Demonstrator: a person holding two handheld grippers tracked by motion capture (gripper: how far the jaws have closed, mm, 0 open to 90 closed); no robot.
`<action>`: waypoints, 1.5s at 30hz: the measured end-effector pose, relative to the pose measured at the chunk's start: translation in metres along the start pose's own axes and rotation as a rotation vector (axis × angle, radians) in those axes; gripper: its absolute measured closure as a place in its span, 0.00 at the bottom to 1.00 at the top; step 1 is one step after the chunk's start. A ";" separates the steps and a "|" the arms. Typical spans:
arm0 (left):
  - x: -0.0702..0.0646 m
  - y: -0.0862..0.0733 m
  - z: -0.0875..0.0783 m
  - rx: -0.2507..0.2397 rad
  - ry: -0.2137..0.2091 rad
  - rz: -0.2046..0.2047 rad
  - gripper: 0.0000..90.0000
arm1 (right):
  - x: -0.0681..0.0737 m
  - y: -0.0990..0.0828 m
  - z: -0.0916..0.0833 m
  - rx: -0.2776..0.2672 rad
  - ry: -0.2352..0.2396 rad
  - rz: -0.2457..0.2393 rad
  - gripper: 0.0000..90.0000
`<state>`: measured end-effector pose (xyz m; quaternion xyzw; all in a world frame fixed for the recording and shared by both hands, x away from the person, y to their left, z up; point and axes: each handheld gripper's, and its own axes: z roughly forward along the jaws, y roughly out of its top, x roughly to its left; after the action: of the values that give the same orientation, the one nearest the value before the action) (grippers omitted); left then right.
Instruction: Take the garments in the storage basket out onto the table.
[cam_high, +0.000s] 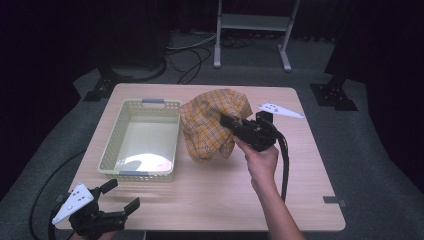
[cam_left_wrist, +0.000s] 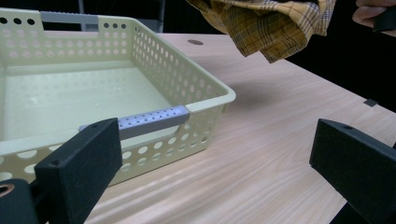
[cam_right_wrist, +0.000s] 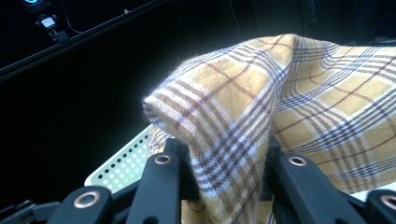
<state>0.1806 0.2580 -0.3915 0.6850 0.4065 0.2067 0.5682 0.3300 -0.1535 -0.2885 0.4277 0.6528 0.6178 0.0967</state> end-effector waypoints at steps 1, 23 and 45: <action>0.000 0.000 0.000 0.000 0.001 -0.001 0.03 | -0.001 -0.001 0.000 -0.001 -0.002 0.003 0.78; 0.000 0.000 0.000 0.004 0.001 0.005 0.03 | -0.016 -0.012 -0.004 0.015 -0.043 0.023 0.78; 0.001 -0.001 0.001 0.010 0.000 0.005 0.03 | -0.032 -0.028 -0.008 0.038 -0.091 0.043 0.78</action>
<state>0.1815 0.2577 -0.3925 0.6888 0.4058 0.2063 0.5642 0.3320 -0.1769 -0.3247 0.4710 0.6500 0.5871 0.1048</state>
